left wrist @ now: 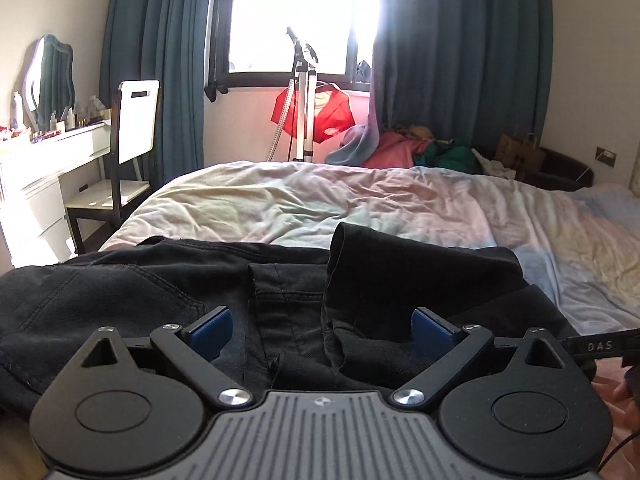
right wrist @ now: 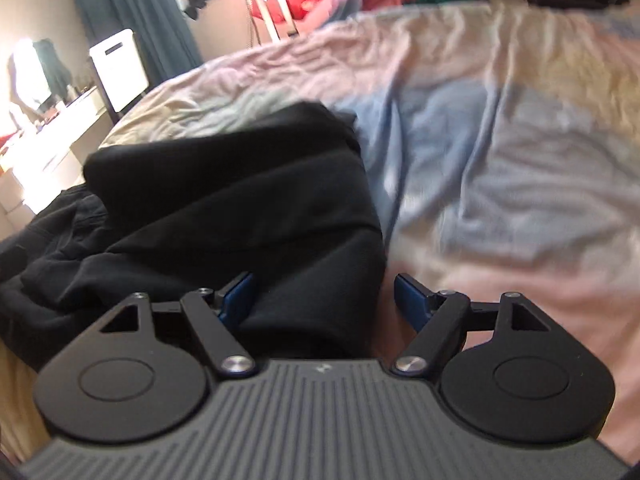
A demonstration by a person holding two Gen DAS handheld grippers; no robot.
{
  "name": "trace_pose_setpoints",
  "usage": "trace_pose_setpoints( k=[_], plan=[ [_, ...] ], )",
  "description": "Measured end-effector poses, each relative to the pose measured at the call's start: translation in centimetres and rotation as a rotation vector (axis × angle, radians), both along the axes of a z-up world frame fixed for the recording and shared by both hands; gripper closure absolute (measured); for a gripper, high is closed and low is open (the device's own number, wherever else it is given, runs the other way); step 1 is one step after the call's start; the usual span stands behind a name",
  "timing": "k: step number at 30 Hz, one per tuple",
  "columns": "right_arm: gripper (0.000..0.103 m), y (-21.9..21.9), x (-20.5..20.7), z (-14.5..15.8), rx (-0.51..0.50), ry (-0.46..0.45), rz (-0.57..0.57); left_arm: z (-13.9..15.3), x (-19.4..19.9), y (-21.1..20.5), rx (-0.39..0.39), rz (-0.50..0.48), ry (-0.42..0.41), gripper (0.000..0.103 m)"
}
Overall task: Fold clothes
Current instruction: 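Fold the leg ends over onto the waistband with the right gripper and release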
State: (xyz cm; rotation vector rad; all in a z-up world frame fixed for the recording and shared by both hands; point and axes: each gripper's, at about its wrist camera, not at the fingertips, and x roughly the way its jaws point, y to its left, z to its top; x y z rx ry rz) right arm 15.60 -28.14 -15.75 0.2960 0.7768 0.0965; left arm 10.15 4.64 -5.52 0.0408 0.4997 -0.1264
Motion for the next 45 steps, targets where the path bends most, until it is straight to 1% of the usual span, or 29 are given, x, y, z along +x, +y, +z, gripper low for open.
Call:
trace_pose_setpoints(
  k=[2, 4, 5, 6, 7, 8, 9, 11, 13, 14, 16, 17, 18, 20, 21, 23, 25, 27, 28, 32, 33, 35, 37, 38, 45],
  plan=[
    [0.023, -0.8, -0.2, -0.4, 0.057, 0.017, -0.023, 0.7, 0.9, -1.7, 0.048, -0.022, 0.009, 0.006],
    [0.023, -1.6, -0.4, -0.8, 0.114, 0.034, -0.046, 1.1, 2.1, -3.8, 0.075, -0.056, 0.038, 0.006],
    [0.023, -2.0, -0.6, -1.0, 0.14, 0.042, -0.057, 1.1, 2.9, -4.9, 0.074, -0.075, 0.057, 0.006],
    [0.023, -2.0, -0.7, -1.0, 0.138, 0.041, -0.061, 1.0, 3.8, -6.1, 0.057, -0.094, 0.081, 0.007],
    [0.023, -1.9, -0.8, -0.9, 0.136, 0.04, -0.064, 0.7, 4.8, -7.2, 0.039, -0.109, 0.109, 0.007],
    [0.023, -1.9, -0.9, -0.8, 0.134, 0.04, -0.067, 0.2, 6.1, -8.5, 0.038, -0.119, 0.145, 0.01],
    [0.023, -1.8, -1.1, -0.8, 0.132, 0.039, -0.071, -0.5, 7.7, -9.8, 0.05, -0.124, 0.187, 0.015],
    [0.023, -1.8, -1.3, -0.7, 0.13, 0.038, -0.078, -1.8, 10.9, -12.6, 0.075, -0.134, 0.273, 0.018],
    [0.023, -2.2, -1.5, -0.8, 0.17, 0.047, -0.092, -3.3, 13.8, -14.5, 0.09, -0.126, 0.332, 0.02],
    [0.023, -2.3, -1.6, -0.9, 0.188, 0.049, -0.097, -3.8, 14.9, -15.3, 0.098, -0.119, 0.331, 0.019],
    [0.022, -2.3, -1.5, -1.0, 0.185, 0.045, -0.097, -4.2, 16.5, -16.6, 0.111, -0.098, 0.294, 0.019],
    [0.022, -2.3, -1.4, -1.0, 0.185, 0.042, -0.095, -4.3, 17.3, -17.1, 0.119, -0.084, 0.277, 0.017],
    [0.022, -2.2, -1.3, -1.0, 0.184, 0.04, -0.094, -4.5, 18.2, -17.5, 0.137, -0.06, 0.27, 0.013],
    [0.022, -2.1, -1.1, -1.0, 0.182, 0.03, -0.091, -5.2, 20.1, -17.6, 0.177, 0.024, 0.286, 0.005],
    [0.022, -2.0, -1.0, -1.0, 0.174, 0.025, -0.085, -5.5, 20.9, -17.4, 0.181, 0.056, 0.287, 0.005],
    [0.022, -1.9, -0.8, -1.0, 0.158, 0.015, -0.073, -6.1, 22.0, -16.6, 0.166, 0.099, 0.277, 0.005],
    [0.022, -1.8, -0.6, -1.2, 0.14, 0.006, -0.059, -6.5, 22.3, -15.1, 0.103, 0.117, 0.278, 0.005],
    [0.022, -1.7, -0.5, -1.4, 0.132, -0.002, -0.051, -6.4, 21.7, -13.8, 0.039, 0.109, 0.269, 0.008],
    [0.022, -1.7, -0.4, -1.4, 0.131, -0.004, -0.049, -6.1, 21.0, -13.4, 0.033, 0.1, 0.261, 0.008],
    [0.022, -1.5, -0.3, -1.2, 0.113, -0.016, -0.039, -5.2, 17.3, -12.4, 0.099, 0.043, 0.266, 0.008],
    [0.022, -1.5, -0.4, -1.1, 0.109, -0.018, -0.038, -4.9, 16.3, -11.9, 0.105, 0.038, 0.269, 0.008],
    [0.022, -1.4, -0.7, -0.9, 0.096, -0.023, -0.037, -4.5, 14.2, -10.4, 0.095, 0.061, 0.313, 0.008],
    [0.022, -1.3, -1.0, -0.8, 0.081, -0.029, -0.038, -4.4, 12.0, -8.6, 0.098, 0.099, 0.359, 0.011],
    [0.022, -1.3, -1.3, -0.6, 0.07, -0.034, -0.039, -4.2, 10.8, -7.7, 0.094, 0.111, 0.363, 0.012],
    [0.022, -0.5, -2.6, 0.6, -0.026, -0.084, -0.023, -1.2, 2.7, -1.5, 0.01, 0.156, 0.291, 0.011]
  ],
)
